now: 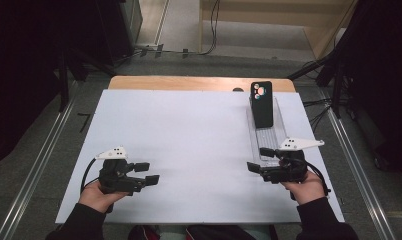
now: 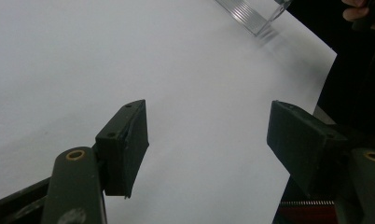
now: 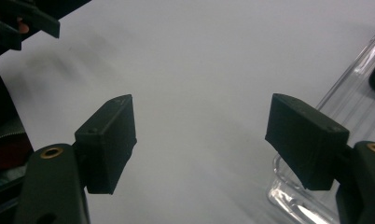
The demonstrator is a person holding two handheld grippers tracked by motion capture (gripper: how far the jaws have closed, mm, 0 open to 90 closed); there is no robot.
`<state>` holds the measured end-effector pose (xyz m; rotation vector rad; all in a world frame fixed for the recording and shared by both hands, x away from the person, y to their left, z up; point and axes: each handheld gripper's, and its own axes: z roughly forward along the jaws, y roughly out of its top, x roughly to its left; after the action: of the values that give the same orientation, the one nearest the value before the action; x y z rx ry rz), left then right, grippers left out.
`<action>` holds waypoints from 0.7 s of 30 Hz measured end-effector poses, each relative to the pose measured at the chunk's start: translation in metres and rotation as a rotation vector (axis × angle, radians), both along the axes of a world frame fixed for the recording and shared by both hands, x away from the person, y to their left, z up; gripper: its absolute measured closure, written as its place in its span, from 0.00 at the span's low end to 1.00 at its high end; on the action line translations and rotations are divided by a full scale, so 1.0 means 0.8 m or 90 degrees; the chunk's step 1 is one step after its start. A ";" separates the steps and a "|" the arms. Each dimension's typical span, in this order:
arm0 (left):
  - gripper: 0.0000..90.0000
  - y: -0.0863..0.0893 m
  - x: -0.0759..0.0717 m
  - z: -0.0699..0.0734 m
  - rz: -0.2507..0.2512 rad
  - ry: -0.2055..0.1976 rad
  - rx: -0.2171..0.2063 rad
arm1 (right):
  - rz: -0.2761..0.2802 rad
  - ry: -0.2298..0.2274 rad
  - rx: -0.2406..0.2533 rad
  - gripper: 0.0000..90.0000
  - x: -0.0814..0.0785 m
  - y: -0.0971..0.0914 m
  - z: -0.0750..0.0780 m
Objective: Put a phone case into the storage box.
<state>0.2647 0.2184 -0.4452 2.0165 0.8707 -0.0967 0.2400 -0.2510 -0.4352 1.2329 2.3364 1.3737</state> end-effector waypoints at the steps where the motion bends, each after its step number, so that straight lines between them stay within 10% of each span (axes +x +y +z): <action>1: 0.33 0.000 -0.001 0.000 -0.002 0.001 0.001 | 0.006 0.003 0.001 0.25 -0.002 0.001 -0.002; 21: 0.33 -0.003 -0.004 -0.009 -0.020 0.009 0.007 | 0.064 0.012 -0.050 0.27 -0.006 0.010 -0.035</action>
<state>0.2614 0.2158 -0.4522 2.0426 0.8506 -0.1236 0.2352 -0.2428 -0.4631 1.1260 2.4706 1.2917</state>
